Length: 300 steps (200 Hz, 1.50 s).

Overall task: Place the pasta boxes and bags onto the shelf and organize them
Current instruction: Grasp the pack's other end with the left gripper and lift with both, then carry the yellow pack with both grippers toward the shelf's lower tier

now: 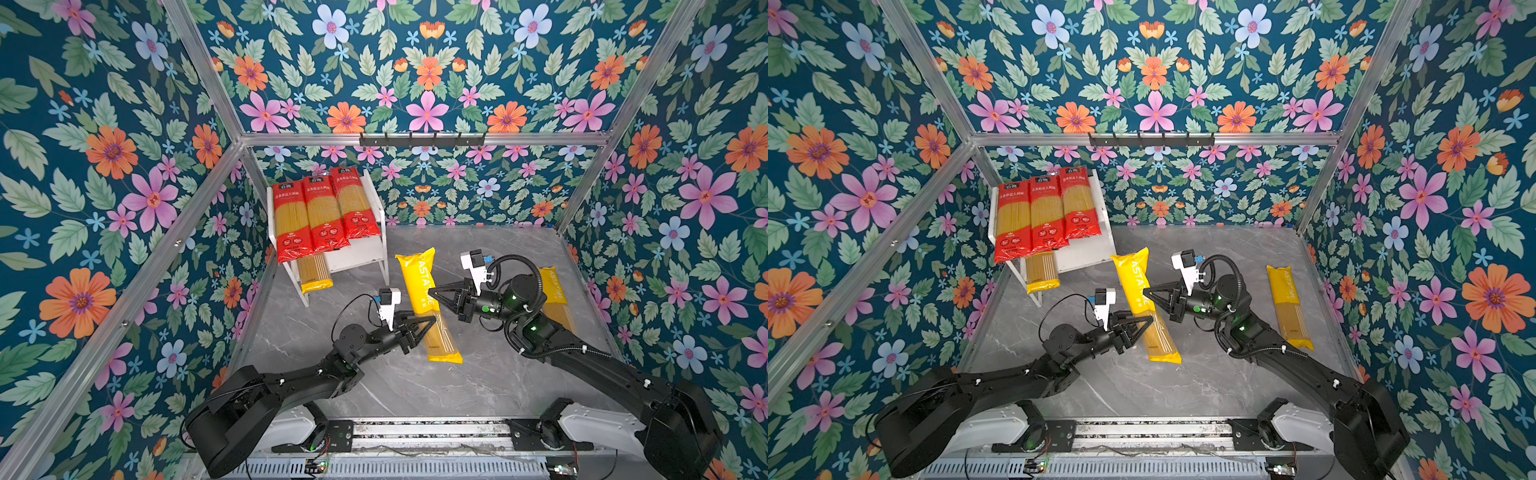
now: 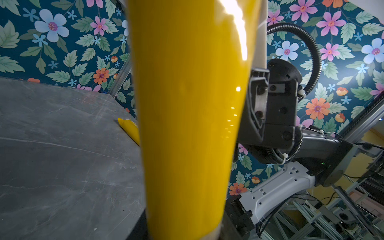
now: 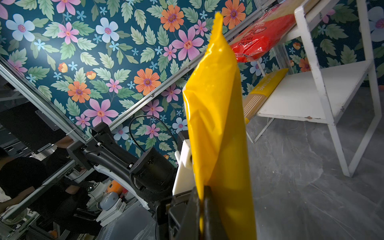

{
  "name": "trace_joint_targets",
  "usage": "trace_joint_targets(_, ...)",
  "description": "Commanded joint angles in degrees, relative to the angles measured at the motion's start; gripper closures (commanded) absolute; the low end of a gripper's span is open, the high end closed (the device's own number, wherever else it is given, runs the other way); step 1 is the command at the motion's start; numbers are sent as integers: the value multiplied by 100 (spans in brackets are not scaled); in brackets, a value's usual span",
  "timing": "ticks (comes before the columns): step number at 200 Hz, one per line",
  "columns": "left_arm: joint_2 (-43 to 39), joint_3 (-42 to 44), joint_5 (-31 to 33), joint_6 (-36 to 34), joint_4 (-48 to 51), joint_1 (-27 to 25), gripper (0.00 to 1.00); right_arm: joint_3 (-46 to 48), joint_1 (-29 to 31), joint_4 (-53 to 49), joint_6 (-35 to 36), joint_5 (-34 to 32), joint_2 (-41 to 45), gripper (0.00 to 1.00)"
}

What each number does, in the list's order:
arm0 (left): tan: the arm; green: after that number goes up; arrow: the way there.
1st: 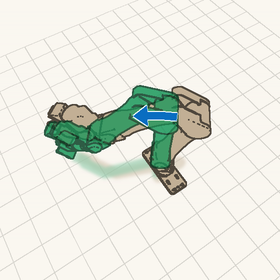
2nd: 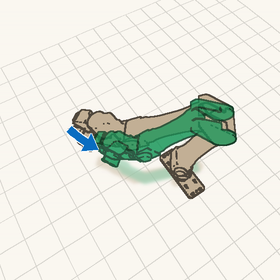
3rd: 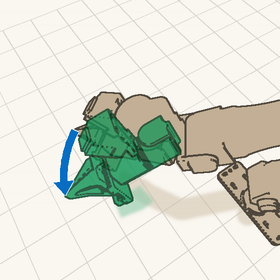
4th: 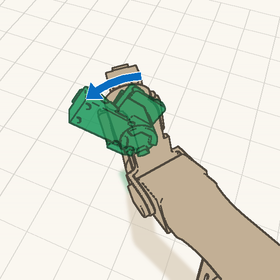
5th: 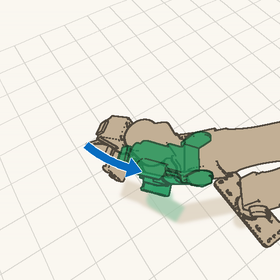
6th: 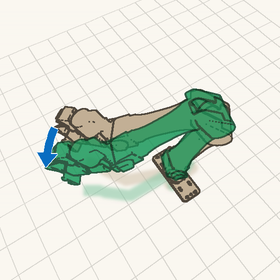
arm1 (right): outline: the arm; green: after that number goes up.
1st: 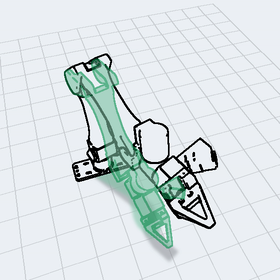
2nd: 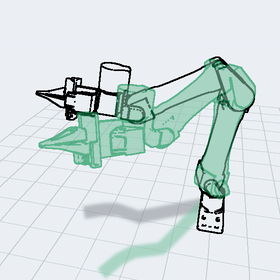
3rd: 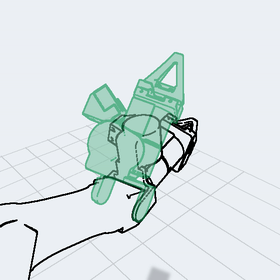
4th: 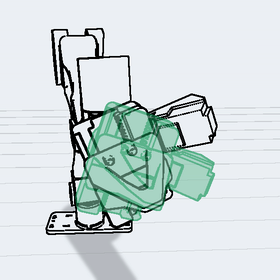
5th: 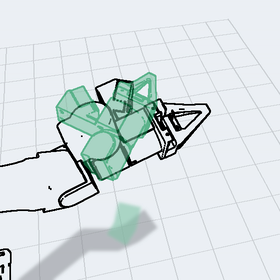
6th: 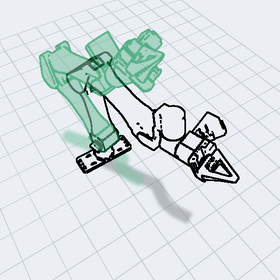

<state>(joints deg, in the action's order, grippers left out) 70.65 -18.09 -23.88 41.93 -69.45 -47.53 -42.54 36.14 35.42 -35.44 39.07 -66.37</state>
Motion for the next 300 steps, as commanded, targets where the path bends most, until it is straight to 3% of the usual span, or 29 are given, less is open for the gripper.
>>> trace_joint_targets(1, 19, 36, 52, 240, -280, 75, 72, 105, -2, 274, 92, -252, 64, 74)
trace_joint_targets(39, -85, 409, 452, 739, -135, 204, 83, 557, -55, -324, 209, -862, 339, 48)
trace_joint_targets(68, -432, 730, 767, 1236, 114, 359, 87, 900, -48, -1044, 173, -1077, 406, 36)
trace_joint_targets(97, -1143, 1020, 1122, 1590, 858, 629, 87, 1439, 298, -1311, -196, -1244, 486, 32)
trace_joint_targets(126, -1844, 976, 1064, 1614, 1658, 938, 83, 1678, 840, -1182, -353, -1516, 413, 28)
trace_joint_targets(153, -2154, 688, 803, 1541, 2319, 1173, 82, 1604, 901, -670, -621, -1208, -77, 27)
trace_joint_targets(196, -1946, 431, 358, 1631, 2407, 1462, 81, 1034, 1263, -272, -558, -825, -817, 31)
trace_joint_targets(235, -1808, 350, 11, 1827, 2319, 1825, 78, 954, 1334, 618, -908, -965, -1260, 50)
trace_joint_targets(272, -1828, 332, -161, 2017, 2290, 2019, 77, 829, 1334, 1204, -1176, -959, -1740, 55)
trace_joint_targets(300, -1932, 319, -94, 2047, 2587, 2243, 76, 598, 1283, 1580, -1529, -814, -2093, 72)
